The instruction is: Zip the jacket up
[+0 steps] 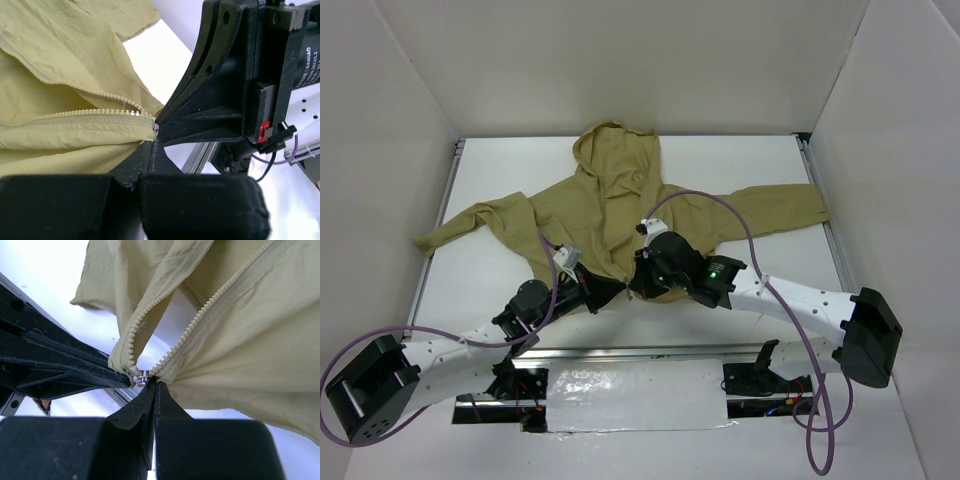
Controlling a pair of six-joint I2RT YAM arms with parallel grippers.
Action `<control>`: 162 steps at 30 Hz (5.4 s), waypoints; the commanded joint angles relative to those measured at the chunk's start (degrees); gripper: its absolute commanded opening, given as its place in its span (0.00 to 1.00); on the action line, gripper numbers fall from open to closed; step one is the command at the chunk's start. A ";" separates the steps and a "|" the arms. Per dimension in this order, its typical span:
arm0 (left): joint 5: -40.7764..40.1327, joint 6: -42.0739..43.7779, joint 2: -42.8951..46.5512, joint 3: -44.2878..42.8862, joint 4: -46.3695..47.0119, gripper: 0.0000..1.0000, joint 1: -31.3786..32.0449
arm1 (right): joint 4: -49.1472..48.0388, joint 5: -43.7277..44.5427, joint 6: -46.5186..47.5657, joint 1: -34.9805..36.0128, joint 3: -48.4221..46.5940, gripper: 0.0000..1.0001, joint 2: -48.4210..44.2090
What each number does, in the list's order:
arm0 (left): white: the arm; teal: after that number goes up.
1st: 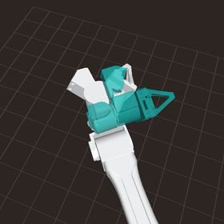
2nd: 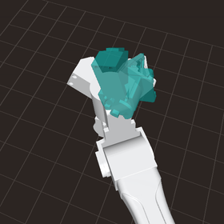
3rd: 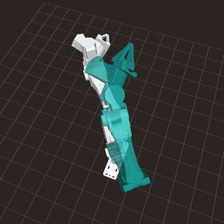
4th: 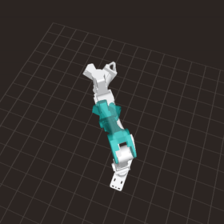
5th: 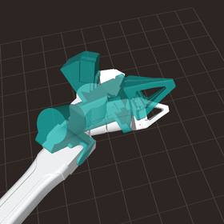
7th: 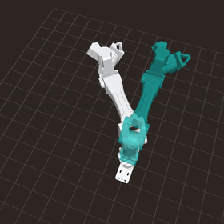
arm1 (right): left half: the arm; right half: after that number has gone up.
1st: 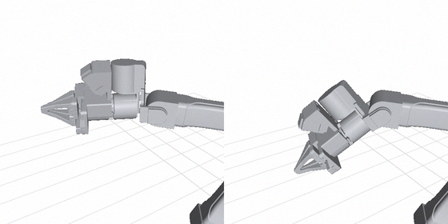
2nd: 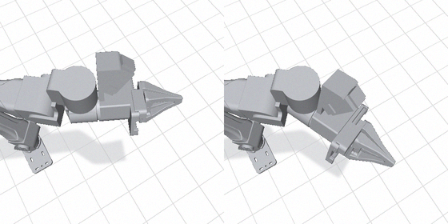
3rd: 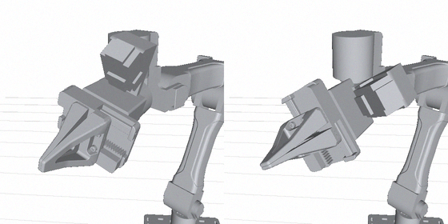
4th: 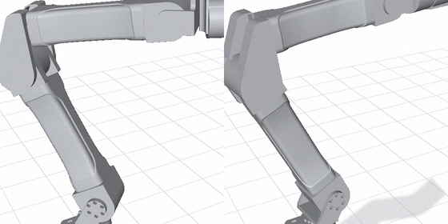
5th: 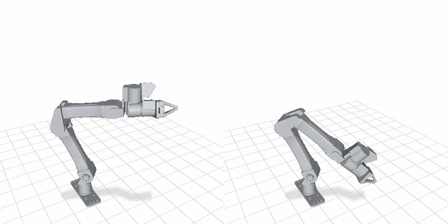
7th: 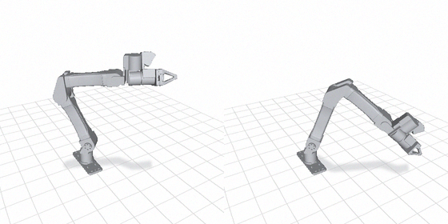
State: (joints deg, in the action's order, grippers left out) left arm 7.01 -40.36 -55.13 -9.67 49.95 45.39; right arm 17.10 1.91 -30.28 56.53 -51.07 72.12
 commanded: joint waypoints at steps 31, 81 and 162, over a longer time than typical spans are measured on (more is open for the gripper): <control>9.25 6.61 -4.28 -4.39 -1.00 0.00 -0.39 | 5.57 -4.90 11.03 0.51 -6.32 0.00 -3.83; 29.12 10.47 -11.84 -7.90 2.26 0.00 -1.00 | 0.74 -19.22 5.15 -11.17 1.50 0.00 -6.19; 15.05 4.33 -20.01 -8.87 -9.88 0.80 -1.26 | -11.12 -24.85 0.93 -19.09 13.72 0.33 4.17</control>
State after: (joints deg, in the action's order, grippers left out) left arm 20.23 -34.04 -73.10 -18.41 35.68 43.99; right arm 7.68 -24.12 -30.11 37.58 -36.01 75.59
